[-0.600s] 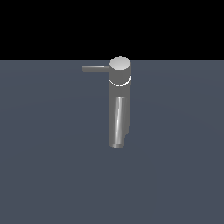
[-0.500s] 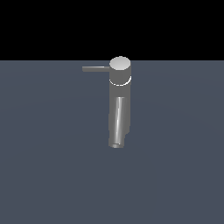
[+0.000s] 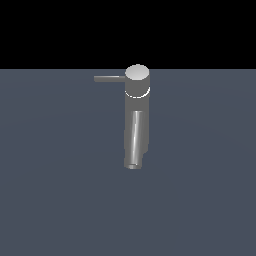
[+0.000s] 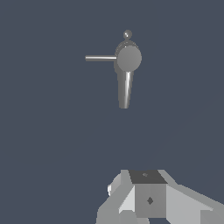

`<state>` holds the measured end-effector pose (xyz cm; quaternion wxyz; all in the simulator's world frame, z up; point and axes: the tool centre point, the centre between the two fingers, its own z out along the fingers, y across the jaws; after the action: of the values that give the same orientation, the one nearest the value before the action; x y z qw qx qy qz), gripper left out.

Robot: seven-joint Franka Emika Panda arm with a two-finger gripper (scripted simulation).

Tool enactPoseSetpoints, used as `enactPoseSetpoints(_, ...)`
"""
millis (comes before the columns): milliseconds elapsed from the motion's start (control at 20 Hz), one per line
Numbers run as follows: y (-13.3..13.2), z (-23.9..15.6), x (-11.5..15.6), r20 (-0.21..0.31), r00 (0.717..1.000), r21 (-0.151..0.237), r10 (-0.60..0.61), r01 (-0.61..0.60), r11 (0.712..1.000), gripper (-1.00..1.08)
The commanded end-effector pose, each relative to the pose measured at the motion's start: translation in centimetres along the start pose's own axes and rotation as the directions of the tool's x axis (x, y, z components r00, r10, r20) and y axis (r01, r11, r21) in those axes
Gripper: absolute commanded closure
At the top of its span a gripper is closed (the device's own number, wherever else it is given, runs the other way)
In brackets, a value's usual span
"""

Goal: Turn on the faucet by rotating a designated handle.

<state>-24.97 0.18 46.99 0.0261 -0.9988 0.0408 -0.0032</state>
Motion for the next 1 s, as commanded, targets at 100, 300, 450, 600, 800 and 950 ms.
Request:
enactPoseSetpoints(100,-0.7,1.1,0.3,-0.022,0.997,0.020,0.071,-0.070,0.997,1.08)
enactPoseSetpoints(300,-1.5,2.5,0.9,-0.047,0.986,0.047,0.159,-0.157,0.986,1.08)
enactPoseSetpoints(450,-2.3,3.8,1.5,-0.068,0.969,0.074,0.238,-0.233,0.970,1.08)
enactPoseSetpoints(600,-3.1,5.0,2.2,-0.087,0.943,0.103,0.320,-0.311,0.945,1.08)
enactPoseSetpoints(800,-4.0,6.6,3.3,-0.109,0.899,0.144,0.424,-0.408,0.902,1.08)
enactPoseSetpoints(950,-4.7,7.7,4.2,-0.122,0.859,0.174,0.496,-0.474,0.863,1.08)
